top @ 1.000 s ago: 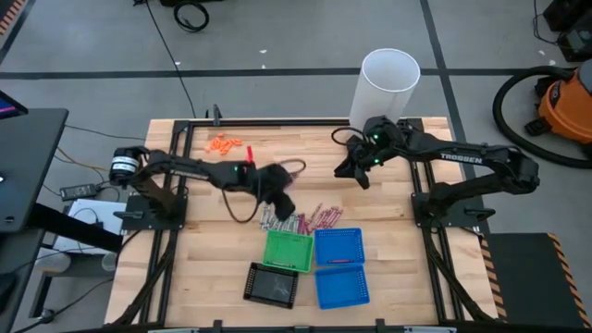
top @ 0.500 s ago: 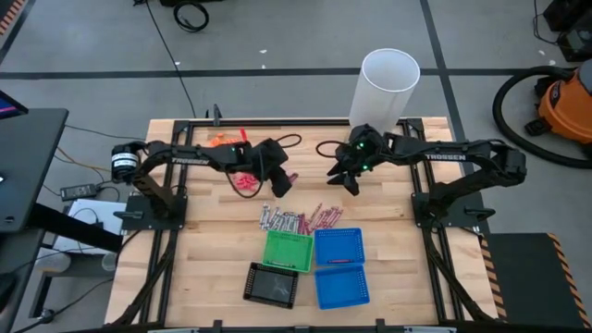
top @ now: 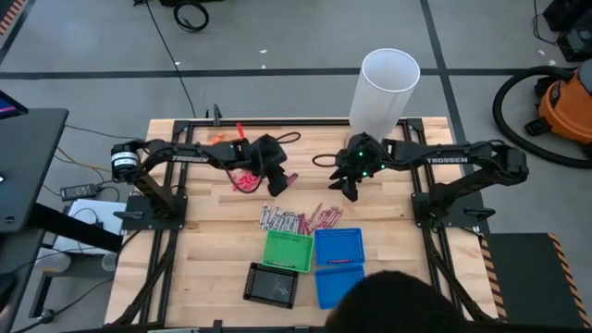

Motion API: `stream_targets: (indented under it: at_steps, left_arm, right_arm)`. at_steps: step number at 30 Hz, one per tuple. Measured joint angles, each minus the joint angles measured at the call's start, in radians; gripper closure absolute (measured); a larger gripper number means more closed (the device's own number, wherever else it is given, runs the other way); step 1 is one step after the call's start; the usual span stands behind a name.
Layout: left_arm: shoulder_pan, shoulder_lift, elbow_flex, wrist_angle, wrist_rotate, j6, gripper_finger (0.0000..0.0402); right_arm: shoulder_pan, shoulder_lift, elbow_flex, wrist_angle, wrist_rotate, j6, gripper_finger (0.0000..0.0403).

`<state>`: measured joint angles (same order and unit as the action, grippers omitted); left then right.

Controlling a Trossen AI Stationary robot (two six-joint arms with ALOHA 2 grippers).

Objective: Sort crayons
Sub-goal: Put the violet crayon into the top blue bin

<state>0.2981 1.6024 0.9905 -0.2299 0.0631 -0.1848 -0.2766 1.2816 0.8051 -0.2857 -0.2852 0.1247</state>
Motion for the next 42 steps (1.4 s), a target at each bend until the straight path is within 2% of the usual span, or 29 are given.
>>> stream_targets:
  at_steps: [9,16,25,31,42]
  left_arm:
    - [0.023,0.020,-0.034,0.103,-0.055,-0.103,0.0258]
    - [0.022,0.154,-0.034,0.134,-0.081,-0.213,0.0258]
    - [0.025,0.201,-0.033,0.185,-0.123,-0.185,0.0258]
    - [0.023,0.202,-0.033,0.184,-0.123,-0.118,0.0258]
    - [0.019,0.245,-0.033,0.243,-0.124,-0.081,0.0258]
  right_arm:
    - [0.008,0.003,0.029,0.037,0.022,0.003,0.0218]
    - [0.013,-0.001,0.096,0.001,0.031,-0.059,0.0220]
    - [0.037,-0.002,0.153,-0.049,0.035,-0.083,0.0231]
    - [0.067,-0.002,0.157,-0.046,0.109,-0.080,0.0234]
    - [0.093,-0.002,0.157,-0.044,0.138,-0.035,0.0234]
